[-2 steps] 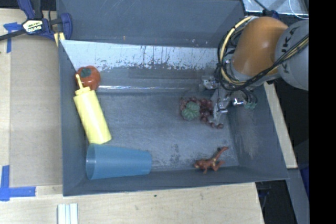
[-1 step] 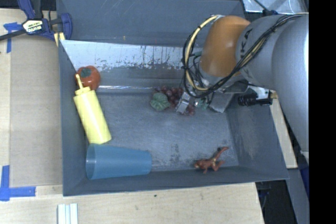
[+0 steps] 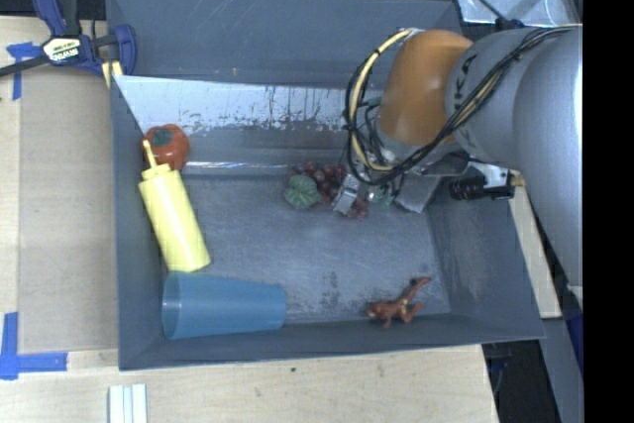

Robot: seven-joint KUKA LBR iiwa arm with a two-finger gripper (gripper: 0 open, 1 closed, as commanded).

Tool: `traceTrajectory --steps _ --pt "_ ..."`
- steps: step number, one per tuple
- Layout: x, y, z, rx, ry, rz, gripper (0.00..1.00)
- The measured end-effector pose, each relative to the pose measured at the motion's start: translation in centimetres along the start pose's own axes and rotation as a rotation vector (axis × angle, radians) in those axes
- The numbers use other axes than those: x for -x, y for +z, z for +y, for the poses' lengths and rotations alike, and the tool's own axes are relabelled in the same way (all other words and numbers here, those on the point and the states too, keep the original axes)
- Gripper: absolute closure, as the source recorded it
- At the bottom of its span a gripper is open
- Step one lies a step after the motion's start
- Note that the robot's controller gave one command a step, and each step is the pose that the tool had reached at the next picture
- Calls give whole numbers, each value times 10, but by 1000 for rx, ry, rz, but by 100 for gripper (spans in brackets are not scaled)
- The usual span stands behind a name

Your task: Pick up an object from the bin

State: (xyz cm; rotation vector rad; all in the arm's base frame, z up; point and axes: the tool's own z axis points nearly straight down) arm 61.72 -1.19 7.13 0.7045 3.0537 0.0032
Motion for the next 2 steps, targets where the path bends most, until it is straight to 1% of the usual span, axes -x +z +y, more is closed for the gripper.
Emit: traceTrajectory --steps 1,2 --pt "0 -4 0 0 -1 -2 100" --pt "-2 -34 -2 -4 -1 7 100"
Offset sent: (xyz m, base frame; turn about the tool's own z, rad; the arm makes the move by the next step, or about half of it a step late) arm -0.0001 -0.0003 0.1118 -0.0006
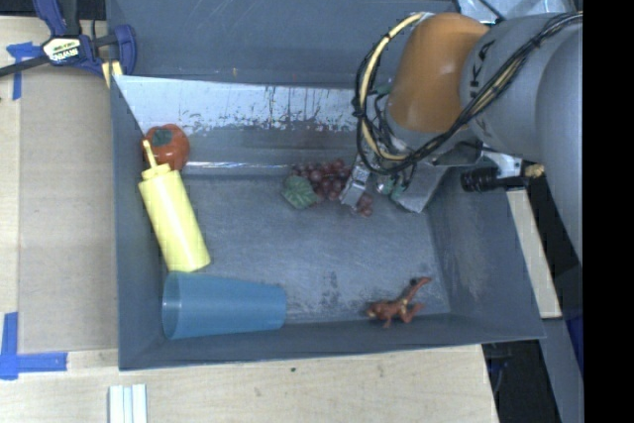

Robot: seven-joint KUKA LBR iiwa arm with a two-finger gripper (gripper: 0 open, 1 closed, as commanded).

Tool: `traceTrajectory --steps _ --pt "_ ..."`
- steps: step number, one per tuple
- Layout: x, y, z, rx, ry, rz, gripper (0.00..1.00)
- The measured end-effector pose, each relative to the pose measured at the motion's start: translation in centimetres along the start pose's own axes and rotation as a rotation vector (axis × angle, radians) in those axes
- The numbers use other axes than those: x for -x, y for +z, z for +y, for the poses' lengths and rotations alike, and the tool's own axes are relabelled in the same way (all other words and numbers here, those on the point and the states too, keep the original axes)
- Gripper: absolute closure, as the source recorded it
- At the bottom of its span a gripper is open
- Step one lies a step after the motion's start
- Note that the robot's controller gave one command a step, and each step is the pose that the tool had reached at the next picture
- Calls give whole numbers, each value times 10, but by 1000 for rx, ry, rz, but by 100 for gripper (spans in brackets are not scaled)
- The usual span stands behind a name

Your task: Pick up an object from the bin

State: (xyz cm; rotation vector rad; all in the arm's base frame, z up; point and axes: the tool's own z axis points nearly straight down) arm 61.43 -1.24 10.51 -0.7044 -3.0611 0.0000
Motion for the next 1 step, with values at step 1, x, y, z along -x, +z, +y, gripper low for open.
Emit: traceTrajectory --steps 1 --pt "3 -30 1 5 -1 -11 100"
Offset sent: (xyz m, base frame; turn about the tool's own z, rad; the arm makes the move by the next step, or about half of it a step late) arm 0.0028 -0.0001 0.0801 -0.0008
